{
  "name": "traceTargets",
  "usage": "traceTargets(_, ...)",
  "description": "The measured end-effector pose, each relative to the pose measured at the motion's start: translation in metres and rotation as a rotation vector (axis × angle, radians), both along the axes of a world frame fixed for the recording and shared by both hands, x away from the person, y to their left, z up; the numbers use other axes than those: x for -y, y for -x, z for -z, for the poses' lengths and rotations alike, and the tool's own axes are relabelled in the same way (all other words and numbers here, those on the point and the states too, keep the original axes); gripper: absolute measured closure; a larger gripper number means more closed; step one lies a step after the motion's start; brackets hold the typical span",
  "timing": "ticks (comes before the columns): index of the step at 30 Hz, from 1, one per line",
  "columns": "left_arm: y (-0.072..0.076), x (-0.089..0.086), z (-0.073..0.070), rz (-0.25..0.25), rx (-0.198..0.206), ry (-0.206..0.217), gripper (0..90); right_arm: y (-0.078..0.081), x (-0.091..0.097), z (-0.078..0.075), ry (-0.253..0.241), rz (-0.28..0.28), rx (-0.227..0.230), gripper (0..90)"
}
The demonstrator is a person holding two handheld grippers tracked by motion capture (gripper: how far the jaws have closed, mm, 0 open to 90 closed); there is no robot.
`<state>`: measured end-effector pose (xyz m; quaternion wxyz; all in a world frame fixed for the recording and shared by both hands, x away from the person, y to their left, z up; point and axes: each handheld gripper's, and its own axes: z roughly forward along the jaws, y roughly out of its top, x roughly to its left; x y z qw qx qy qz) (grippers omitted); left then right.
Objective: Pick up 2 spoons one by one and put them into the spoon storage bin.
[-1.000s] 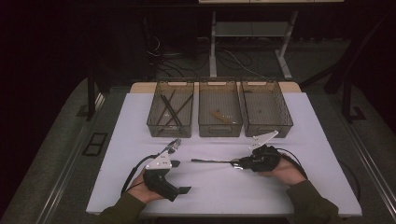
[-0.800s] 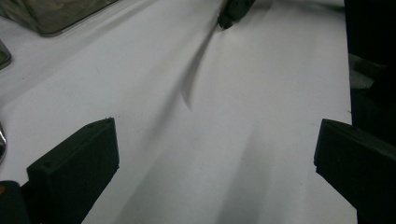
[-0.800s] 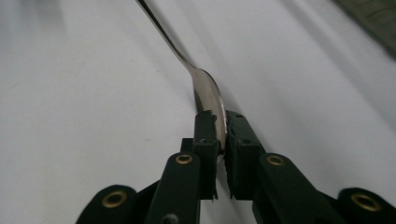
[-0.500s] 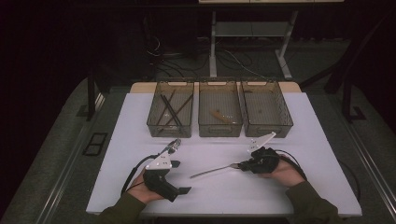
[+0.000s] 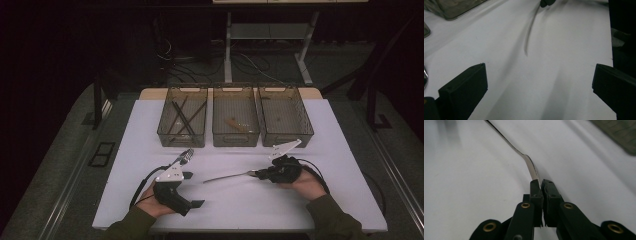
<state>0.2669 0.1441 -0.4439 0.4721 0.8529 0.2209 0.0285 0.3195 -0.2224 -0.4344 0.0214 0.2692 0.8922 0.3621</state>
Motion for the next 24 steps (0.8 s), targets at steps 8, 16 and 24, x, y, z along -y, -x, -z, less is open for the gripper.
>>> traceTargets(8, 0.000, -0.001, 0.000, -0.003, 0.006, 0.000, 0.0, -0.002, 0.005, -0.010, -0.020, 0.125, 0.032, 86.9)
traceTargets(16, 0.000, -0.001, 0.000, -0.006, 0.003, -0.002, 0.0, -0.005, 0.008, -0.023, -0.019, 0.254, 0.052, 86.8)
traceTargets(24, 0.000, -0.001, 0.000, -0.007, 0.003, -0.005, 0.0, -0.013, 0.012, -0.041, -0.034, 0.329, 0.091, 86.8)
